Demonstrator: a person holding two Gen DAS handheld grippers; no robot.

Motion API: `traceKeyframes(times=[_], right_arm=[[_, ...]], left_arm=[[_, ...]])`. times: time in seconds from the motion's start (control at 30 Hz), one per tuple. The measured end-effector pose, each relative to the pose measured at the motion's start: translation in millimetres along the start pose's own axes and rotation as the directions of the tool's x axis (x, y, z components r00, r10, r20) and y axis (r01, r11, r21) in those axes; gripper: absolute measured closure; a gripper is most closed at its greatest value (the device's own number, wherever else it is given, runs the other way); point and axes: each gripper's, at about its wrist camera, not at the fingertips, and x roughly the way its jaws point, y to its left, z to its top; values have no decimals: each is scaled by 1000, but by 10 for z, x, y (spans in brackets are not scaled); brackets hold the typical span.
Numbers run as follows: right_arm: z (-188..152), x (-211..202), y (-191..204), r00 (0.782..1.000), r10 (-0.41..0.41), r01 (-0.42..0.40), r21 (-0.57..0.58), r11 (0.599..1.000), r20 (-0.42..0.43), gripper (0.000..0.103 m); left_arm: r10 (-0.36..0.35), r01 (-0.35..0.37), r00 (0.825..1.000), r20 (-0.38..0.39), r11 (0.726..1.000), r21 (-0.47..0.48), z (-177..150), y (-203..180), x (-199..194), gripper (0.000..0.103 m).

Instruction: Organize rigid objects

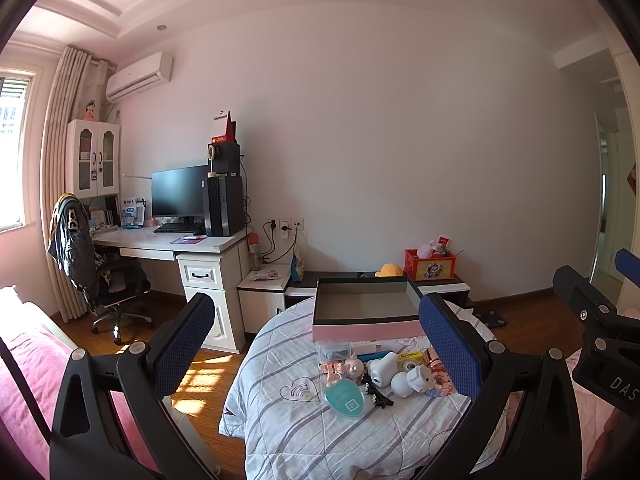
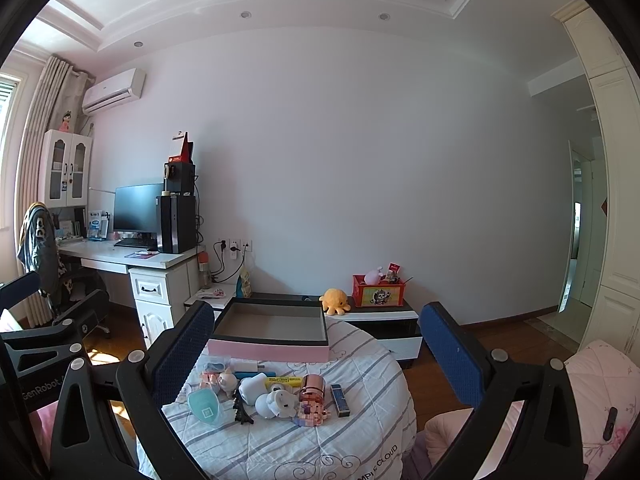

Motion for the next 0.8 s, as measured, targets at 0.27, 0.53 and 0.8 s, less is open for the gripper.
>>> traceKeyframes(times=[0.27,0.53,0.8], right_arm=[[-8,21,-7,1000,-7,7,0,1000,-5,0],[-159,272,-153,998,-24,26,43,999,-50,0],[-497,720,-277,990,-2,10,57,998,-140,0]], left_arm=[[5,-5,1000,-9,1000,-2,-14,15,21,0],[3,-5,997,-80,1000,-23,-124,121,332,0],[-7,1,984,-176,999,-37,-419,113,883,0]])
